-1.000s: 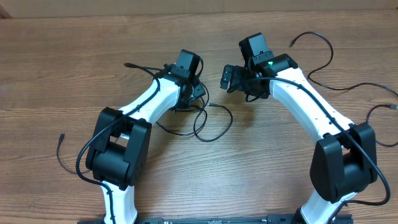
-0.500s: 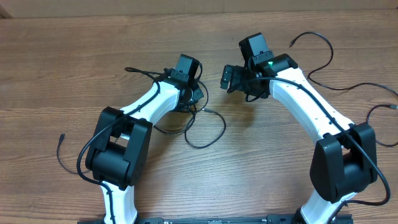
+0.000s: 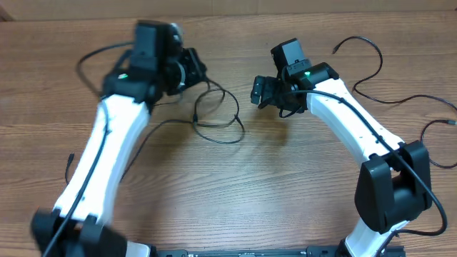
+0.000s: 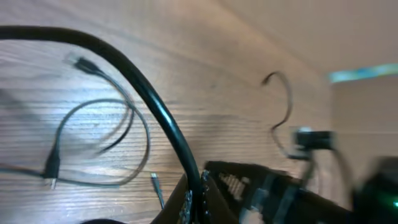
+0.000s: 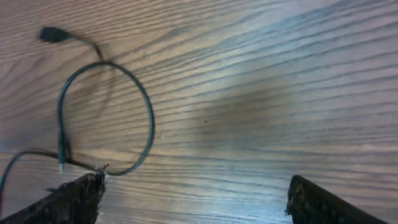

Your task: Untangle cables

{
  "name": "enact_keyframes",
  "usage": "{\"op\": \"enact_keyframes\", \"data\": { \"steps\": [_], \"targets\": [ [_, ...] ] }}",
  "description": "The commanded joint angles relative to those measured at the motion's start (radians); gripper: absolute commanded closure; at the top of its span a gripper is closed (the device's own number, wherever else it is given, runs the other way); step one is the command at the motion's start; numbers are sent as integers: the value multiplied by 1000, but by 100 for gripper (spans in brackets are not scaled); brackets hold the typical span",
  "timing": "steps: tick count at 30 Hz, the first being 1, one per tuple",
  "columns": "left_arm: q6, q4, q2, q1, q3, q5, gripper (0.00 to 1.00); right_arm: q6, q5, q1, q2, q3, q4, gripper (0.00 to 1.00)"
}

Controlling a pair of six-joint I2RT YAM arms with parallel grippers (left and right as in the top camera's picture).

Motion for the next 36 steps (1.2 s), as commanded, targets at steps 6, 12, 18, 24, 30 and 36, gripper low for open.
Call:
{"op": "enact_keyframes", "data": {
  "steps": [6, 12, 18, 24, 30, 36],
  "targets": [
    [87, -79, -89, 138, 13, 200, 96, -1, -171, 12, 2, -3, 14, 10],
    [99, -134, -87, 186, 13, 249, 96, -1, -171, 12, 2, -3, 20, 9],
    [164, -190, -77, 181, 11, 225, 96, -84, -343, 12, 2, -3, 43, 9],
    [99, -254, -43, 178, 11, 168, 96, -412, -844, 13, 2, -3, 83, 0],
    [-159, -330, 24, 153, 11, 177, 96, -427, -846, 18, 2, -3, 115, 0],
    [-256, -343, 93, 111, 11, 231, 88, -426, -914, 26, 2, -3, 177, 0]
  ]
}}
